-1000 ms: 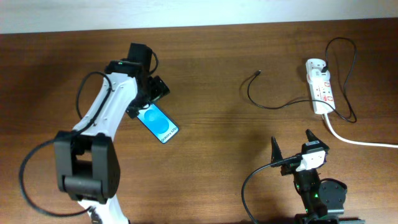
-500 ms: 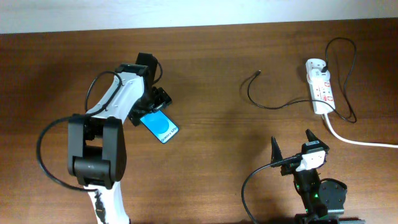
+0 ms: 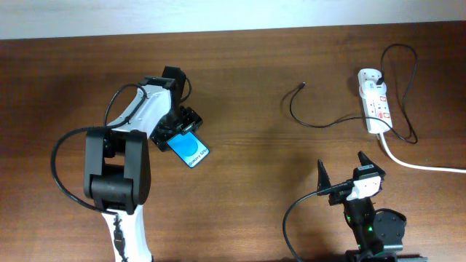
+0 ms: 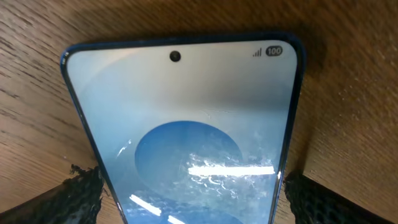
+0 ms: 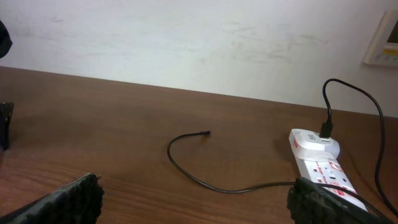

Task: Plug charger to phone and switch on socket
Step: 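Close the left gripper on the phone's top edge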

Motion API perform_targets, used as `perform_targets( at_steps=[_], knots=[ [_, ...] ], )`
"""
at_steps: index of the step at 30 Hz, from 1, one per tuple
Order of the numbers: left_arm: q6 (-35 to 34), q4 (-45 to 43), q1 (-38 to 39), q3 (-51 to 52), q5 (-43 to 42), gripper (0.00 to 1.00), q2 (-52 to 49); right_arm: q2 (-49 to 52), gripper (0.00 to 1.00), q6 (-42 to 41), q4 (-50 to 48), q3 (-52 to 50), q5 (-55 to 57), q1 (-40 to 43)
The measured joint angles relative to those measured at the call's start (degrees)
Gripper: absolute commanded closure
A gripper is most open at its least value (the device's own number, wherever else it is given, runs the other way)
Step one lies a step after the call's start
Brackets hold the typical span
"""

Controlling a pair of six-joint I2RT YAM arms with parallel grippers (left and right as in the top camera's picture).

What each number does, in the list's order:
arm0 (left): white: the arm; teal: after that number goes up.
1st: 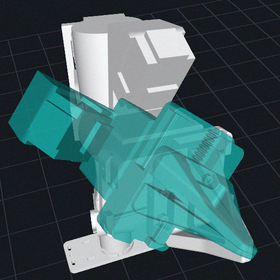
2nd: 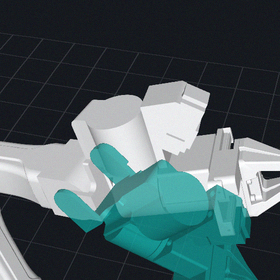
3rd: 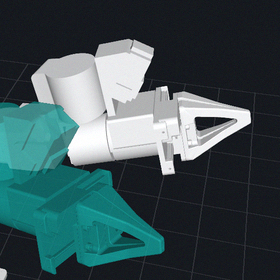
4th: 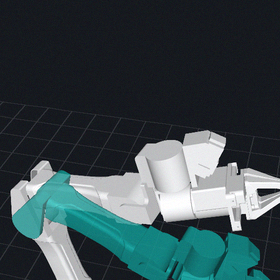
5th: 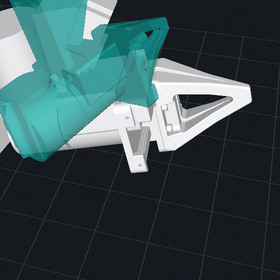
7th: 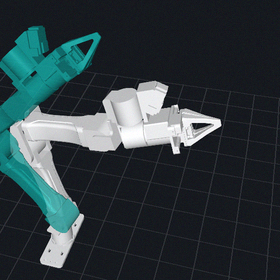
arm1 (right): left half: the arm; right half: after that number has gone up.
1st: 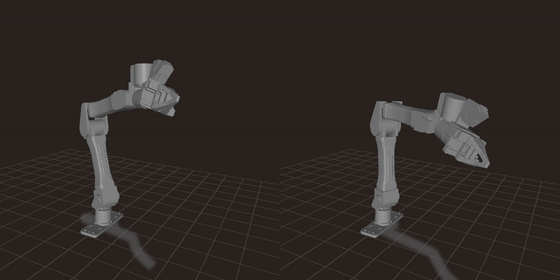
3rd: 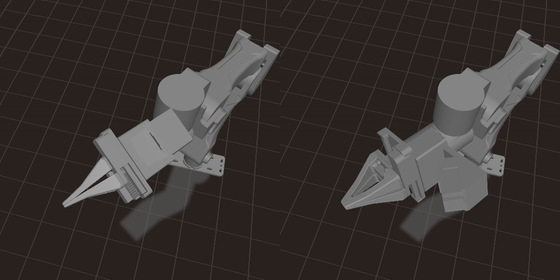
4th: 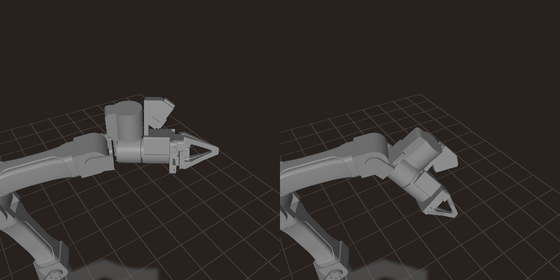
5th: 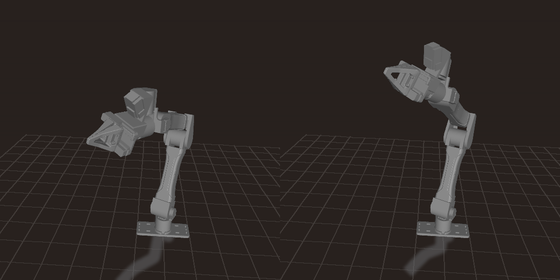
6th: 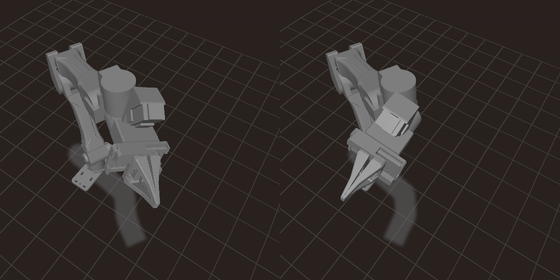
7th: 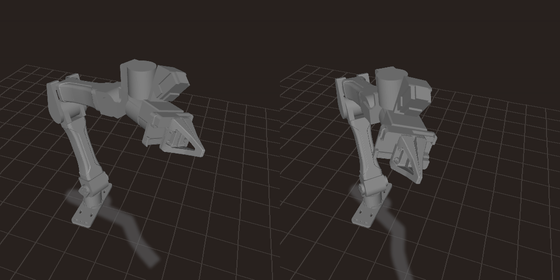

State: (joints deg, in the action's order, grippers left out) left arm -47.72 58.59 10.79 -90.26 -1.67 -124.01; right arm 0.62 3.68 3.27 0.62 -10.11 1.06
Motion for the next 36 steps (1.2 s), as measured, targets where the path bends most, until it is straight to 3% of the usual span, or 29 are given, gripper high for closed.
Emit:
perform_targets(
  at_steps=[17, 21, 31, 36],
  knots=[
    [-5.68, -1.62, 0.02, 3.76, -2.49, 0.00, 1.66, 0.00, 0.01, 0.04, 0.00, 0.00, 0.00, 0.00],
    [-5.88, -1.60, 0.00, 3.80, -2.71, 0.14, 1.66, 0.00, 0.01, 0.04, 0.00, 0.00, 0.00, 0.00],
    [-6.08, -1.84, 0.02, 3.80, -2.95, 0.36, 1.70, 0.00, 0.01, 0.02, 0.00, 0.00, 0.00, 0.00],
    [-6.08, -1.84, 0.02, 3.80, -2.95, 0.38, 1.70, 0.00, 0.01, 0.04, 0.00, 0.00, 0.00, 0.00]
  ],
)
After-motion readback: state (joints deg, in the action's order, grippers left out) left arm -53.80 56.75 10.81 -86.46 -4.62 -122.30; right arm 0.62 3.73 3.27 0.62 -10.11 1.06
